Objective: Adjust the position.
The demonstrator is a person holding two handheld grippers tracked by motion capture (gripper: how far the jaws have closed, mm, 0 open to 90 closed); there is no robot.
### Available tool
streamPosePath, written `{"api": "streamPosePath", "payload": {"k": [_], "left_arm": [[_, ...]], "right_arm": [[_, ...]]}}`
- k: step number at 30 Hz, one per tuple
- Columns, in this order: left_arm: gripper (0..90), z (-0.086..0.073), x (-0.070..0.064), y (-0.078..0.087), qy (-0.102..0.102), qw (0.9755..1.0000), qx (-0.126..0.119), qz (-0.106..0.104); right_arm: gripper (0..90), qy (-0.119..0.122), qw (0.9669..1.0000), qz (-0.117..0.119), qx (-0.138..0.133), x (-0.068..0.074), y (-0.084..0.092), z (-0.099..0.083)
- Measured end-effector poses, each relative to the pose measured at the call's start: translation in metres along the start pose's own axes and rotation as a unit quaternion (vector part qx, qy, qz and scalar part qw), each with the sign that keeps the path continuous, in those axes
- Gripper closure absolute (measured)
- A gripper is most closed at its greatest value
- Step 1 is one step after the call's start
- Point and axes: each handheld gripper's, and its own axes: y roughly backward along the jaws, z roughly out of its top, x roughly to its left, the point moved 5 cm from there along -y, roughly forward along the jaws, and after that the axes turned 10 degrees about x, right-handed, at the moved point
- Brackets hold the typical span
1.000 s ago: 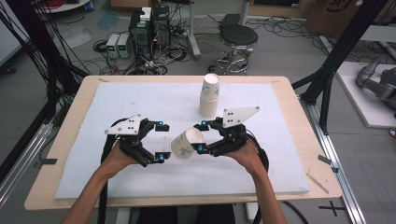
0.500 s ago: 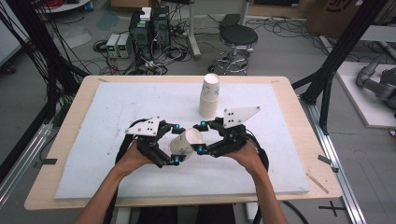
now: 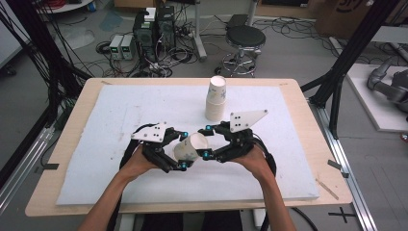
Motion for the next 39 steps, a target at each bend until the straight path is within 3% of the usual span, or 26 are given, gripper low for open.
{"api": "streamPosePath", "payload": {"k": [12, 13, 15, 16, 20, 24, 28, 29, 31, 32, 33, 34, 35, 38, 39], "left_arm": [[30.8, 0.0, -0.001, 0.002, -0.01, 0.9999, 0.006, 0.005], [30.8, -0.001, -0.001, 0.002, -0.007, 1.0, 0.005, 0.005], [30.8, -0.002, -0.001, 0.003, -0.006, 1.0, 0.005, 0.006], [30.8, -0.002, -0.001, 0.003, -0.006, 1.0, 0.005, 0.006], [31.0, -0.005, 0.0, 0.004, -0.002, 1.0, 0.006, 0.007], [31.0, -0.004, -0.001, 0.007, 0.001, 0.9999, 0.009, 0.008], [31.0, -0.003, -0.003, 0.012, 0.001, 0.9987, 0.048, 0.014], [31.0, 0.0, -0.004, 0.015, 0.002, 0.9967, 0.08, 0.013], [31.0, 0.002, -0.004, 0.018, 0.003, 0.9931, 0.116, 0.014], [31.0, 0.002, -0.004, 0.018, 0.003, 0.9931, 0.116, 0.014], [31.0, 0.004, -0.003, 0.021, 0.008, 0.9864, 0.163, 0.015], [31.0, 0.004, -0.003, 0.021, 0.008, 0.9864, 0.163, 0.015], [31.0, 0.005, -0.002, 0.023, 0.017, 0.978, 0.208, 0.014], [30.9, 0.005, -0.002, 0.025, 0.022, 0.9639, 0.265, 0.009], [31.0, 0.005, -0.002, 0.025, 0.022, 0.9639, 0.265, 0.009]], "right_arm": [[37.8, 0.004, 1.0, 0.004, -0.003, 0.0, 0.0, -0.001], [36.3, 0.005, 1.0, 0.003, -0.002, 0.001, 0.0, -0.001], [19.5, 0.002, 1.0, 0.006, -0.003, 0.002, -0.001, -0.002], [16.3, -0.002, 1.0, 0.006, -0.002, 0.002, -0.002, -0.002], [14.6, -0.003, 1.0, 0.005, -0.002, 0.003, 0.0, -0.004], [14.7, -0.007, 0.9999, -0.004, 0.013, 0.003, 0.004, -0.008], [14.7, -0.004, 0.9987, -0.018, 0.048, 0.003, 0.006, -0.011], [14.8, 0.0, 0.9979, -0.019, 0.062, 0.003, 0.006, -0.012], [14.9, 0.004, 0.9952, -0.027, 0.094, 0.002, 0.004, -0.014], [15.0, 0.006, 0.9935, -0.029, 0.11, 0.002, 0.003, -0.014], [15.0, 0.007, 0.9916, -0.032, 0.125, 0.002, 0.002, -0.014], [15.0, 0.007, 0.9916, -0.032, 0.125, 0.002, 0.002, -0.014], [15.4, 0.012, 0.9871, -0.034, 0.156, 0.001, 0.0, -0.014], [15.5, 0.02, 0.9775, -0.036, 0.207, 0.001, -0.003, -0.014], [15.5, 0.02, 0.9775, -0.036, 0.207, 0.001, -0.003, -0.014]]}}
